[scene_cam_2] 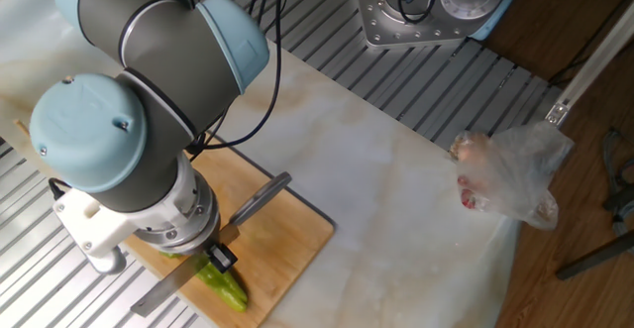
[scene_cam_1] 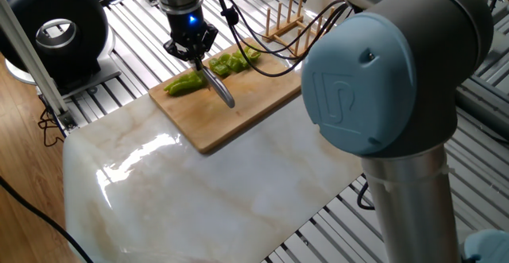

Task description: Chop the chili peppers

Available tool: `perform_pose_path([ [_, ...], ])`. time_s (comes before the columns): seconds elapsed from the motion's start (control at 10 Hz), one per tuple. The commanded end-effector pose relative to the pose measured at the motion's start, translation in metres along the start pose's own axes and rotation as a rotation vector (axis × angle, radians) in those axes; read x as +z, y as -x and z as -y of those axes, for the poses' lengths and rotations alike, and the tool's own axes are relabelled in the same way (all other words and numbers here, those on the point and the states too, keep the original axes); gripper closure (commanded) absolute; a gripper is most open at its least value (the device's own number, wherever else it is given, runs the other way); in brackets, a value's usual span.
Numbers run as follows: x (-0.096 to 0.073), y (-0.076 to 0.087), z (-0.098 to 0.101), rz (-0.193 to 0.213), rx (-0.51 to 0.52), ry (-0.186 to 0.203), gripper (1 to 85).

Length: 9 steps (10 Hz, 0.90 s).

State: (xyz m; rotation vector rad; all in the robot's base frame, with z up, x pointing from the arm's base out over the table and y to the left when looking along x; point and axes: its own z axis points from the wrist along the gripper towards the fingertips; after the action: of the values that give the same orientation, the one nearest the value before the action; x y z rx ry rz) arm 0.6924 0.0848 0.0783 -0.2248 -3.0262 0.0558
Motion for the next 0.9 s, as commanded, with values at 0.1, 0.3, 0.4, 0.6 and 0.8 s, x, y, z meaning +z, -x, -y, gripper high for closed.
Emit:
perform_pose_path([
  [0.1, 0.0031, -0.0009, -0.0024, -0.012, -0.019, 0.025, 84.3],
  [0.3, 0.0053, 0.0028, -0.0014, -0.007, -0.026, 0.034, 84.3],
  [0.4, 0.0059, 0.0033, -0.0016, -0.007, -0.026, 0.035, 84.3],
  [0.6, 0.0062, 0.0037, -0.0032, -0.006, -0.027, 0.041, 84.3],
  [0.8, 0.0059, 0.0049, -0.0055, -0.001, -0.028, 0.050, 84.3],
])
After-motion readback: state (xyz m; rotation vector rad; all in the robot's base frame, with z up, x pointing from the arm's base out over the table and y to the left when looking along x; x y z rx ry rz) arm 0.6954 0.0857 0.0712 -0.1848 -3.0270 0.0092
